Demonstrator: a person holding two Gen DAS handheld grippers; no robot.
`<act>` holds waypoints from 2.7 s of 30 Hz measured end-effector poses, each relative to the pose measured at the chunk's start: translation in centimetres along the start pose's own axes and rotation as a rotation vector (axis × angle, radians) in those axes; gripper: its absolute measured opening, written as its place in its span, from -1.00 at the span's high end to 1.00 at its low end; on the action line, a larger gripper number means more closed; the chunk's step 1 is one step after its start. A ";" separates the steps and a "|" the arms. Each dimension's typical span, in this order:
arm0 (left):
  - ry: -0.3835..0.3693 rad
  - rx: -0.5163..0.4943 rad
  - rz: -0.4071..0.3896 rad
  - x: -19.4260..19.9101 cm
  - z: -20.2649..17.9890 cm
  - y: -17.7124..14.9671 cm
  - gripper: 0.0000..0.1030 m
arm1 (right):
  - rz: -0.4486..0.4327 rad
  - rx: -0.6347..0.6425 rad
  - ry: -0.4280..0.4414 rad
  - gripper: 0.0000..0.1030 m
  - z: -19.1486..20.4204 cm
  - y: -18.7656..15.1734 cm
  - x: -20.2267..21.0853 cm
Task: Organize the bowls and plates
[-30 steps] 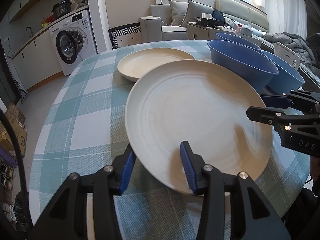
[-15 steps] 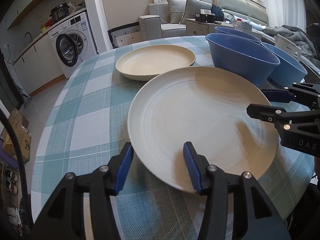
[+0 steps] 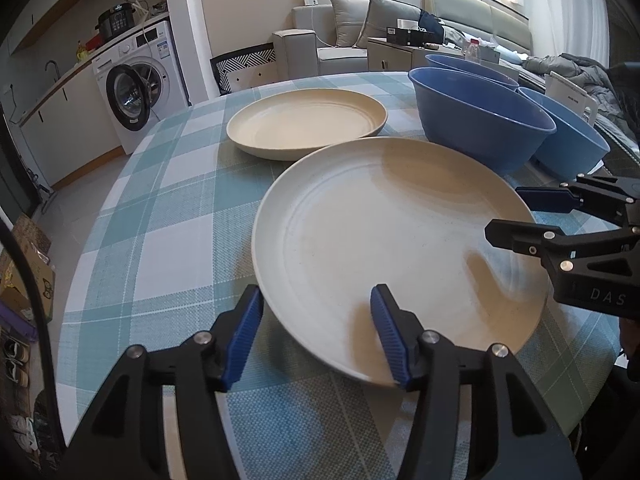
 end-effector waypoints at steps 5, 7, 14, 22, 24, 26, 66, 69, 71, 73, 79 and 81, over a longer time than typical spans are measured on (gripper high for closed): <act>-0.013 0.015 0.003 0.1 0.1 0.0 -0.11 | -0.014 -0.008 0.006 -0.26 -0.2 0.2 0.3; -0.007 0.023 0.003 0.1 0.3 0.1 -0.13 | -0.026 -0.002 0.014 -0.42 0.0 0.6 0.7; 0.015 0.081 -0.010 0.4 1.9 0.8 -0.17 | -0.077 0.016 0.062 -0.89 0.6 2.2 2.5; 0.003 0.155 -0.058 1.5 3.8 2.3 -0.61 | -0.118 0.058 0.096 -0.98 1.4 4.3 4.5; -0.004 0.155 -0.066 1.7 4.0 2.8 -0.62 | -0.129 0.059 0.103 -0.98 1.3 5.0 5.0; -0.007 0.166 -0.077 2.0 4.3 3.4 -0.68 | -0.140 0.065 0.103 -0.99 1.2 5.7 5.4; -0.003 0.279 -0.019 -4.3 7.9 11.3 -0.83 | -0.144 0.031 0.020 -0.99 -4.0 18.1 3.1; -0.002 0.282 -0.011 -4.9 7.8 11.6 -0.83 | -0.133 0.027 -0.002 -0.99 -4.7 18.8 2.2; -0.009 0.289 -0.001 -5.2 7.8 11.8 -0.83 | -0.131 0.033 -0.024 -0.99 -5.1 19.1 1.9; -0.011 0.289 0.005 -5.5 7.8 11.9 -0.83 | -0.126 0.037 -0.023 -0.99 -5.4 19.4 1.4; 0.005 0.292 0.032 -7.0 8.0 12.4 -0.83 | -0.115 0.018 -0.024 -0.99 -6.6 20.3 0.0; 0.010 0.289 0.044 -7.6 8.0 12.4 -0.83 | -0.115 0.014 -0.028 -0.99 -6.9 20.5 -0.3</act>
Point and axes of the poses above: each gripper's, at about its wrist camera, not at the fingertips, and x roughly against the way its jaws point, z to its left, y to its top, the point moved 7 cm from there along -x, roughly the way its jaws point, and after that the axes turned 12 degrees about y, right-handed, at the moved point
